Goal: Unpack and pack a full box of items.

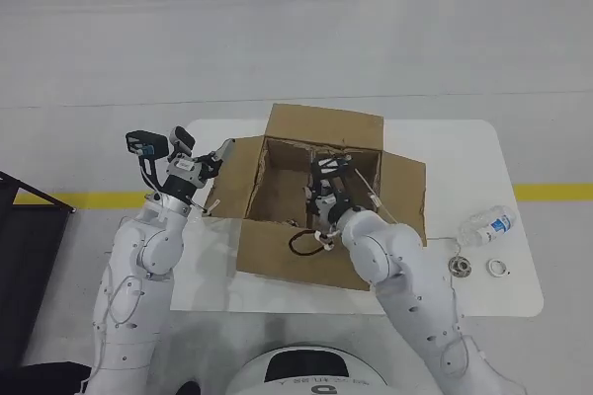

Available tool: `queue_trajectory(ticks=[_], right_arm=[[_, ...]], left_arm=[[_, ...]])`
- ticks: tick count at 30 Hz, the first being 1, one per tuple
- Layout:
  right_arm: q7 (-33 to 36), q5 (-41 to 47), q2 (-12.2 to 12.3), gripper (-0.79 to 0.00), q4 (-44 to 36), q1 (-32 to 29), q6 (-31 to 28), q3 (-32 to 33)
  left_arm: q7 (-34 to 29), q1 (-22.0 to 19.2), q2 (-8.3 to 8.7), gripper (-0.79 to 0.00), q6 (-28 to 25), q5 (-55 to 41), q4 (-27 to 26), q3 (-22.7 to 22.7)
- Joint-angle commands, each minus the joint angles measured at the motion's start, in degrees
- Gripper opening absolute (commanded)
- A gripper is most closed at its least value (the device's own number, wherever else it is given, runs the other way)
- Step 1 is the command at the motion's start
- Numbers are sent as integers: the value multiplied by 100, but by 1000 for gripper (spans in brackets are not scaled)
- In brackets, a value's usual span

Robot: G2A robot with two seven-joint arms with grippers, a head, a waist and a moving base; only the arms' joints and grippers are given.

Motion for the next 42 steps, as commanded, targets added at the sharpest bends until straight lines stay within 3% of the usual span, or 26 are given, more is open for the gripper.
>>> queue_trajectory(ticks=[1, 14, 21, 26, 31, 33, 35, 42], right_arm=[[-668, 35, 26, -785, -337, -385, -33, 162], [-4036, 754, 196, -785, -1850, -3128, -702, 1491], [-5848, 1671, 226, -785, -1704, -4625, -1487, 2309], [-6783, 2360, 232, -785, -1124, -5175, -2458, 2706], [-6829, 2796, 228, -785, -730, -5230, -2694, 2872], [-6379, 3037, 234, -785, -798, -5226, -2453, 2943], [-5831, 3264, 262, -785, -901, -5144, -2577, 3019], [-5831, 3264, 262, -785, -901, -5144, -2577, 3019]], left_arm=[[0, 0, 0, 0, 0, -1, 0, 0], [0, 0, 0, 0, 0, -1, 0, 0], [0, 0, 0, 0, 0, -1, 0, 0], [0, 0, 0, 0, 0, -1, 0, 0], [0, 0, 0, 0, 0, -1, 0, 0], [0, 0, 0, 0, 0, -1, 0, 0], [0, 0, 0, 0, 0, -1, 0, 0], [0, 0, 0, 0, 0, -1, 0, 0]])
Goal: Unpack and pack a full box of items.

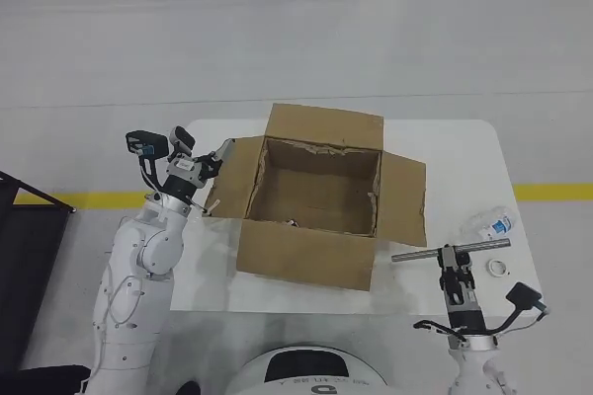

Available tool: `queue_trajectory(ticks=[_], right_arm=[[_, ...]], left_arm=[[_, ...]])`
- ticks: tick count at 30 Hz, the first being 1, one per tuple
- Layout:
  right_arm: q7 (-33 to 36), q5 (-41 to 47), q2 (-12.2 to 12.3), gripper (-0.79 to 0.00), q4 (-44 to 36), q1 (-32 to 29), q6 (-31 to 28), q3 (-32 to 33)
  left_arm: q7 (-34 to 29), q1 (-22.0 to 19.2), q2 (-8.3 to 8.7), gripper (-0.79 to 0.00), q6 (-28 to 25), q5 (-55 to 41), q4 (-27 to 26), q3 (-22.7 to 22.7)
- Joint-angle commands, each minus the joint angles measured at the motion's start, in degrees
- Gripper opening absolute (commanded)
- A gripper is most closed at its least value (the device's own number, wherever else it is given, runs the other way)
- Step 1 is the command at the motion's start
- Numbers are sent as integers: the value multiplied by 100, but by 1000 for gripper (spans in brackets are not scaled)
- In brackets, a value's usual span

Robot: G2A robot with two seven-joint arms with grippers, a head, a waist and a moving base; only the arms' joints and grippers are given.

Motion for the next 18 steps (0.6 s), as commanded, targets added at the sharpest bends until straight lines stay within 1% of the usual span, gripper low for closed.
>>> queue_trajectory(ticks=[1, 3, 6, 8, 12, 14, 18], right_arm=[[8, 0, 0, -785, 0, 0, 1, 0], [9, 19, -1, -785, 13, 14, 21, 4], [261, 211, 4, -785, 101, 100, 295, 151], [659, 311, 21, -785, 63, 87, 493, 294], [1647, 434, 62, -785, -24, 205, 1099, 549], [2125, 389, 81, -785, -38, 378, 1362, 542], [2666, 214, 98, -785, 70, 748, 1836, 421]], left_arm=[[0, 0, 0, 0, 0, -1, 0, 0], [0, 0, 0, 0, 0, -1, 0, 0], [0, 0, 0, 0, 0, -1, 0, 0], [0, 0, 0, 0, 0, -1, 0, 0], [0, 0, 0, 0, 0, -1, 0, 0], [0, 0, 0, 0, 0, -1, 0, 0], [0, 0, 0, 0, 0, -1, 0, 0]])
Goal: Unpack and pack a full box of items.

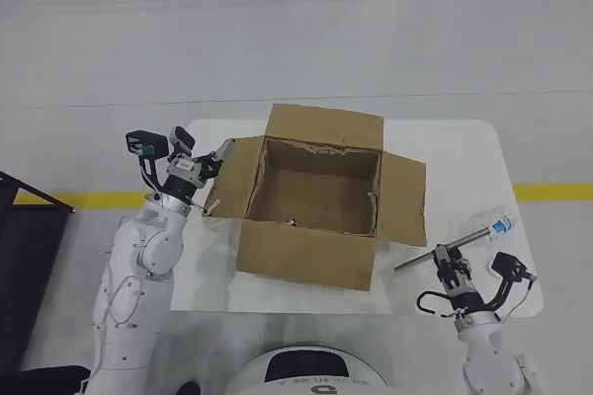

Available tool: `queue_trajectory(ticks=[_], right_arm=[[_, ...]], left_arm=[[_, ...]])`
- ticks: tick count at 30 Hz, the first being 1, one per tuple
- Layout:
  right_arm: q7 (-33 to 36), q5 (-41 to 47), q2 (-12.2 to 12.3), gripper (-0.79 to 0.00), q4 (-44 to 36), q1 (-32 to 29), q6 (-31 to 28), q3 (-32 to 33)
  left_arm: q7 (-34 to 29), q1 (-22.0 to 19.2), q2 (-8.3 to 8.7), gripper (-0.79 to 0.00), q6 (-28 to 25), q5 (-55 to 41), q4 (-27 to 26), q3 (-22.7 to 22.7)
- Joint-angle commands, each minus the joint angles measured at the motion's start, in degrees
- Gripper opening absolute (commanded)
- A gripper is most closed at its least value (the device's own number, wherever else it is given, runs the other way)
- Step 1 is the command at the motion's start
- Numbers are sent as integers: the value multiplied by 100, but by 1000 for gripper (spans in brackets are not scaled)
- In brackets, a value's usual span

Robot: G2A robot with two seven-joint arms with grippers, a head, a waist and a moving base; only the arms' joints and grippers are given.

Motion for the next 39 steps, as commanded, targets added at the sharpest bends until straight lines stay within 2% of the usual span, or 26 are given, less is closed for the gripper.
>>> queue_trajectory(ticks=[1, 5, 15, 24, 39], right_arm=[[235, -71, 4, -785, 67, 184, 252, -66], [551, -139, 7, -785, 270, 547, 820, -137], [582, -546, -14, -785, 478, 1115, 1735, -389], [1242, -1327, -7, -785, 755, 1830, 2989, -699], [2293, -2709, 17, -785, 1221, 2553, 4070, -1214]], left_arm=[[0, 0, 0, 0, 0, -1, 0, 0], [0, 0, 0, 0, 0, -1, 0, 0], [0, 0, 0, 0, 0, -1, 0, 0], [0, 0, 0, 0, 0, -1, 0, 0], [0, 0, 0, 0, 0, -1, 0, 0]])
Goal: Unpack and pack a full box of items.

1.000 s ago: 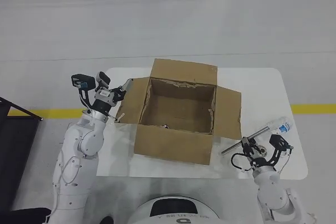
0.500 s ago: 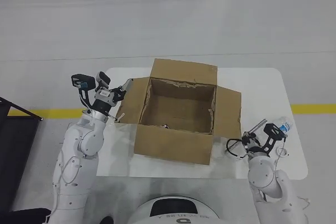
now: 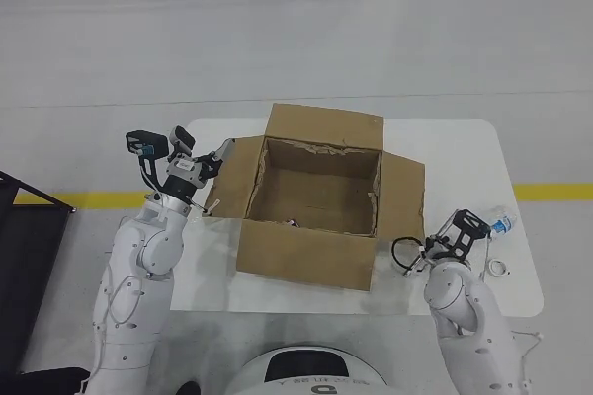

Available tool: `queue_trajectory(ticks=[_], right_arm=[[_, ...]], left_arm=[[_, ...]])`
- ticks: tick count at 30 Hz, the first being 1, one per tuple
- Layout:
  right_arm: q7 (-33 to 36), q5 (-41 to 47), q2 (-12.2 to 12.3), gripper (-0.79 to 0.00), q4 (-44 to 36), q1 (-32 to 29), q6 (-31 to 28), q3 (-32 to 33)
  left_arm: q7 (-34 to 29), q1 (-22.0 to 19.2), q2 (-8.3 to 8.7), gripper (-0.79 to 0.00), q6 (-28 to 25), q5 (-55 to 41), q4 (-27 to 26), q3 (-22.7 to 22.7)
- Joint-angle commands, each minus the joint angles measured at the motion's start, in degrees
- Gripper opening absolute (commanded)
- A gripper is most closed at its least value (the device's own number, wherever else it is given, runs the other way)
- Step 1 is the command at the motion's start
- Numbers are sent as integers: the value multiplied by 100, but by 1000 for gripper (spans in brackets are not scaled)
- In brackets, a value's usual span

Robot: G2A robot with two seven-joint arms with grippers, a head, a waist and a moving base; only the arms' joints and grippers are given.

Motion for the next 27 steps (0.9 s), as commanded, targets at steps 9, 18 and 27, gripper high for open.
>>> queue_trajectory(ticks=[9, 18, 27], right_arm=[[379, -695, -15, -785, 321, 416, 468, -243], [918, -1069, -15, -785, 749, 788, 498, -295], [1253, -1271, -25, -696, 945, 963, 547, -264]], left_arm=[[0, 0, 0, 0, 0, -1, 0, 0], [0, 0, 0, 0, 0, -1, 0, 0], [0, 0, 0, 0, 0, -1, 0, 0]])
